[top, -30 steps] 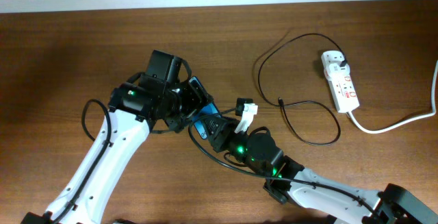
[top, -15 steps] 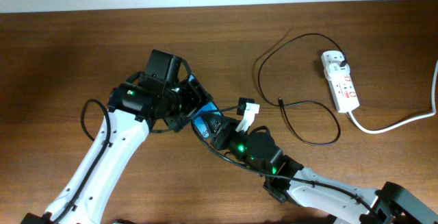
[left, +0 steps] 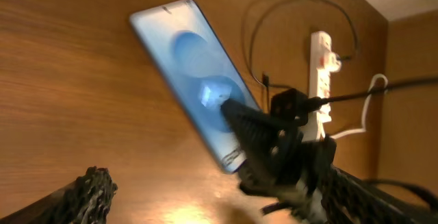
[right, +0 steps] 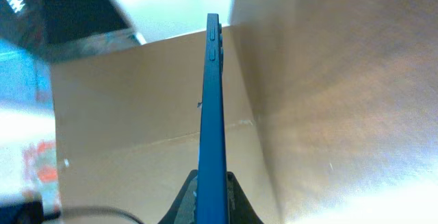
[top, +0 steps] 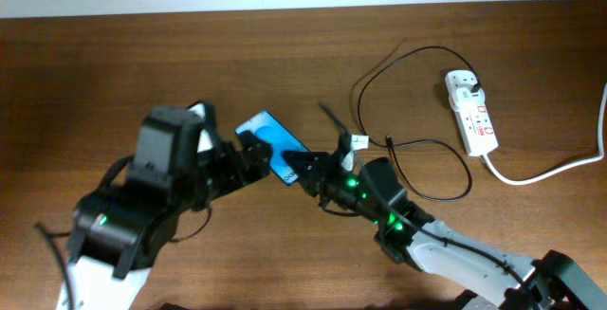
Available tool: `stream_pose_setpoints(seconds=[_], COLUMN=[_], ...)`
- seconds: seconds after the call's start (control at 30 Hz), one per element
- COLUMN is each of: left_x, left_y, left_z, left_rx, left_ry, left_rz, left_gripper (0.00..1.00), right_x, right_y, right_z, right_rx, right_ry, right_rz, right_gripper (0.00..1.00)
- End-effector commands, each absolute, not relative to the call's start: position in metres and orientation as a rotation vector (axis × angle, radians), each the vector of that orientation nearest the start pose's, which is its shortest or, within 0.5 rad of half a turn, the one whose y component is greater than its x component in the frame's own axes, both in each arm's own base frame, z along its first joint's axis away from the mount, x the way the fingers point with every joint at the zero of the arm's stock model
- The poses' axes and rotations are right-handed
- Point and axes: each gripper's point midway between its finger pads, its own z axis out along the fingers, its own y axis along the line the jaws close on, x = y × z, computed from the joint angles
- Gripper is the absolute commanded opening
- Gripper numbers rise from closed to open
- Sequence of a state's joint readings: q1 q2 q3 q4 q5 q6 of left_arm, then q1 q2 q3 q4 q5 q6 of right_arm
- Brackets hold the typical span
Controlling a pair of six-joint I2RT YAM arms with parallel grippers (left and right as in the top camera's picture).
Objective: Plug charger to phone and switch on socket
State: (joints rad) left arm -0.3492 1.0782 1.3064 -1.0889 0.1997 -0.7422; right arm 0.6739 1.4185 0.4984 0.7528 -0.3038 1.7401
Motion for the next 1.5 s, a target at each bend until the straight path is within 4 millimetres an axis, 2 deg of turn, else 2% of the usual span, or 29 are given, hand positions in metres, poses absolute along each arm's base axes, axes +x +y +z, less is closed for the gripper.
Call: stream_pose_setpoints(seconds=[0.0,0.07,0.1,0.13,0.17,0.2,0.3,0.43,0.57,0.6,0.67,0.73,0.8,0.87,1.07,1.17,1.33,1.43,1.47], left_x=[0.232,0.214,0.208,0.199,0.194,0.19,0.195,0.23,0.262,0.273,0.28,0.287,0.289,0.294,0.299,0.301,0.301,0.299,0.299], left_y=[-0.085,-0.069,-0.064,-0.061,-0.063,-0.072,-0.097,-0.127,-0.155,-0.162,-0.165,-0.165,-0.163,-0.162,-0.164,-0.168,-0.168,-0.171,-0.172], left_z=[0.291,0.308,0.311,0.3,0.279,0.259,0.227,0.232,0.207,0.204,0.195,0.195,0.196,0.198,0.199,0.2,0.2,0.2,0.198], left_rx=[-0.379,-0.39,-0.444,-0.642,-0.859,-0.988,-1.155,-1.228,-1.286,-1.28,-1.313,-1.35,-1.415,-1.413,-1.381,-1.36,-1.36,-1.349,-1.347], left_ry=[2.429,2.332,2.299,2.294,2.323,2.362,2.426,2.392,2.491,2.495,2.504,2.47,2.435,2.406,2.376,2.373,2.373,2.382,2.387], left_rz=[-0.507,-0.485,-0.495,-0.562,-0.624,-0.689,-0.845,-1.044,-1.119,-1.153,-1.143,-1.147,-1.149,-1.15,-1.117,-1.119,-1.118,-1.114,-1.104], left_gripper=[0.99,0.99,0.99,0.99,0.99,0.99,1.0,0.94,0.89,0.78,0.71,0.6,0.59,0.52,0.55,0.54,0.35,0.37,0.35], right_x=[0.277,0.274,0.274,0.275,0.275,0.275,0.273,0.27,0.267,0.267,0.267,0.267,0.267,0.268,0.269,0.271,0.271,0.271,0.271], right_y=[0.293,0.286,0.283,0.284,0.284,0.284,0.285,0.286,0.287,0.287,0.287,0.287,0.287,0.287,0.287,0.286,0.286,0.286,0.286], right_z=[0.185,0.187,0.192,0.2,0.206,0.207,0.207,0.206,0.207,0.206,0.206,0.206,0.206,0.205,0.207,0.221,0.221,0.221,0.221], right_rx=[1.044,1.156,1.121,1.072,1.036,1.026,1.018,0.996,0.982,0.982,0.982,0.985,0.985,0.998,0.999,0.921,0.922,0.925,0.924], right_ry=[2.162,2.216,2.209,2.181,2.16,2.16,2.169,2.191,2.208,2.208,2.209,2.208,2.208,2.21,2.198,2.133,2.133,2.13,2.13], right_rz=[2.097,2.192,2.216,2.244,2.264,2.269,2.272,2.277,2.285,2.285,2.285,2.284,2.284,2.278,2.285,2.324,2.323,2.322,2.322], right_gripper=[0.04,0.04,0.04,0.04,0.04,0.04,0.04,0.04,0.04,0.04,0.04,0.04,0.04,0.04,0.04,0.04,0.04,0.04,0.04])
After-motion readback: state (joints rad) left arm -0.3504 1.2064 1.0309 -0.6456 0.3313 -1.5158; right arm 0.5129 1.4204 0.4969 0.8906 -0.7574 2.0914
